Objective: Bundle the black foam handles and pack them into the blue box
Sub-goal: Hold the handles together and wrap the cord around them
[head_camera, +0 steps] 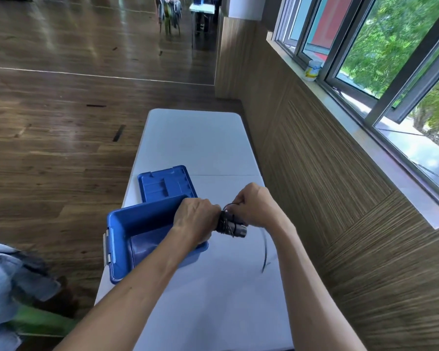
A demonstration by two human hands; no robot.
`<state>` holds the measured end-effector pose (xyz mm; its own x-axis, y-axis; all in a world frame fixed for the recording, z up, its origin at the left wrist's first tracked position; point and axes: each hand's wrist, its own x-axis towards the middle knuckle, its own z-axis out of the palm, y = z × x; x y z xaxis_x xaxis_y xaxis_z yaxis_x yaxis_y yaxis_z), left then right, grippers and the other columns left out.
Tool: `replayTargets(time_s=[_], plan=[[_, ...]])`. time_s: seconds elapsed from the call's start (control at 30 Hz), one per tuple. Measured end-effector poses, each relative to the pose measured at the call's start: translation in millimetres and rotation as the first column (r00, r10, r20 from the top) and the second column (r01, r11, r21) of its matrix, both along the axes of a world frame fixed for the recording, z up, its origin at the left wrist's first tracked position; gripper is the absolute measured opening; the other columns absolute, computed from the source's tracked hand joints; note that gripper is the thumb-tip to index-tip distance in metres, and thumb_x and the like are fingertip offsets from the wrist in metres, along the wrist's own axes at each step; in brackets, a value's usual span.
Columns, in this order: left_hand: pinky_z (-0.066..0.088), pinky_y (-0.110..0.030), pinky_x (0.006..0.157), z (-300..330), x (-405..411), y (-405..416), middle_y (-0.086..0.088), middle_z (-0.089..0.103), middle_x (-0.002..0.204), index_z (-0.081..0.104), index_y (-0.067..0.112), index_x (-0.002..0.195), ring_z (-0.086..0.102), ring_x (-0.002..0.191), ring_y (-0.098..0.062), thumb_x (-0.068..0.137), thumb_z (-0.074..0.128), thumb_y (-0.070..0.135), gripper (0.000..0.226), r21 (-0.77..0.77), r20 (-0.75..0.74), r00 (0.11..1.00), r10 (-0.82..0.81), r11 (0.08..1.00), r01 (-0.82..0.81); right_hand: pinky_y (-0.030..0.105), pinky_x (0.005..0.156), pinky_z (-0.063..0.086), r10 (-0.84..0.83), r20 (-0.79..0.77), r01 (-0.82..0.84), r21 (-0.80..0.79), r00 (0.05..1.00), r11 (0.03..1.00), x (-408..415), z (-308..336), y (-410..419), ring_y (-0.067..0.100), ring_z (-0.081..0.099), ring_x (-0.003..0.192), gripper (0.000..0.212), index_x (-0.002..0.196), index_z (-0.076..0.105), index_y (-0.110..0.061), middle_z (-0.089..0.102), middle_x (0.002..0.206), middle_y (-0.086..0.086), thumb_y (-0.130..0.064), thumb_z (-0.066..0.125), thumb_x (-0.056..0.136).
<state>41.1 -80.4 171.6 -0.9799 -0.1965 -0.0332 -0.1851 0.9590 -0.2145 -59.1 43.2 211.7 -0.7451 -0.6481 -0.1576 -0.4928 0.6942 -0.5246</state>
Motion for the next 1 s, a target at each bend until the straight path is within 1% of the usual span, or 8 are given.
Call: replayTargets(time_s=[0.1,0.23,0.33,0.43,0.6,0.77,0.9,1.0], plan=[[0.036,-0.032,0.063,-2.3,3.8,-16.0,-0.001,0.070,0.094,0.063,0.020,0.101,0.067,0.086,-0.026,0.088,0.056,0.013,0.016,0.001,-0.051,0.996,0.070,0.998,-0.070,0.028,0.049,0.037,-0.031,0.151,0.052,-0.136,0.988,0.989,12.6,-5.6,3.6,0.019,0.044,0.048,0.035,0.059,0.059,0.001,0.059,0.054,0.017,-0.016,0.063,0.089],[0.037,-0.032,0.064,1.5,3.3,-30.1,0.000,0.068,0.094,0.061,0.019,0.107,0.067,0.087,-0.023,0.087,0.059,0.015,0.020,0.054,-0.111,0.983,0.147,0.988,-0.142,0.022,0.043,0.032,-0.014,0.463,0.186,-0.328,0.886,0.926,27.7,-18.3,4.8,0.015,0.038,0.044,0.035,0.073,0.056,-0.010,0.046,0.060,0.003,-0.026,0.054,0.103],[0.037,-0.033,0.064,4.0,3.7,-35.5,0.000,0.068,0.094,0.059,0.019,0.108,0.067,0.087,-0.024,0.086,0.061,0.015,0.023,0.093,-0.147,0.970,0.192,0.979,-0.180,0.020,0.047,0.030,-0.012,0.395,0.169,-0.366,0.919,0.915,35.3,-22.9,4.7,0.008,0.035,0.045,0.049,0.072,0.061,-0.016,0.042,0.057,-0.006,-0.046,0.043,0.106],[0.035,-0.032,0.062,2.8,7.3,-36.9,0.001,0.067,0.089,0.058,0.019,0.105,0.062,0.079,-0.022,0.083,0.062,0.013,0.023,0.112,-0.175,0.958,0.227,0.971,-0.209,0.017,0.046,0.028,-0.022,0.465,0.241,-0.416,0.885,0.877,39.4,-26.1,3.7,0.005,0.031,0.044,0.062,0.082,0.073,-0.012,0.037,0.052,-0.009,-0.054,0.034,0.106],[0.033,-0.031,0.056,1.3,6.3,-32.8,0.002,0.056,0.075,0.055,0.017,0.099,0.047,0.066,-0.022,0.082,0.060,0.011,0.019,0.112,-0.228,0.943,0.243,0.969,-0.222,0.021,0.045,0.027,0.026,0.606,0.362,-0.508,0.795,0.782,43.8,-26.9,-1.1,0.011,0.029,0.045,0.038,0.098,0.074,-0.001,0.035,0.051,-0.005,-0.027,0.047,0.107],[0.033,-0.031,0.056,4.8,7.5,-34.3,0.003,0.051,0.073,0.046,0.017,0.091,0.047,0.065,-0.019,0.082,0.061,0.007,0.020,0.132,-0.234,0.939,0.254,0.965,-0.228,0.026,0.058,0.051,0.138,0.681,0.393,-0.562,0.719,0.728,42.0,-28.1,2.4,0.020,0.059,0.061,0.024,0.098,0.074,0.011,0.073,0.079,0.019,-0.008,0.060,0.100],[0.034,-0.032,0.057,3.4,7.2,-34.8,0.003,0.051,0.074,0.053,0.017,0.097,0.046,0.066,-0.019,0.083,0.064,0.010,0.020,0.122,-0.225,0.934,0.276,0.960,-0.254,0.022,0.055,0.038,0.132,0.674,0.362,-0.539,0.727,0.761,44.2,-30.2,1.1,0.014,0.043,0.055,0.022,0.100,0.075,0.008,0.070,0.072,0.009,-0.009,0.061,0.100],[0.033,-0.032,0.058,-0.2,7.1,-31.8,0.002,0.052,0.075,0.055,0.017,0.099,0.053,0.069,-0.020,0.083,0.064,0.009,0.020,0.104,-0.216,0.935,0.280,0.959,-0.263,0.022,0.048,0.025,0.054,0.682,0.400,-0.489,0.729,0.775,42.2,-29.0,-2.1,0.013,0.030,0.050,0.032,0.097,0.072,0.004,0.046,0.052,-0.003,-0.019,0.052,0.103]])
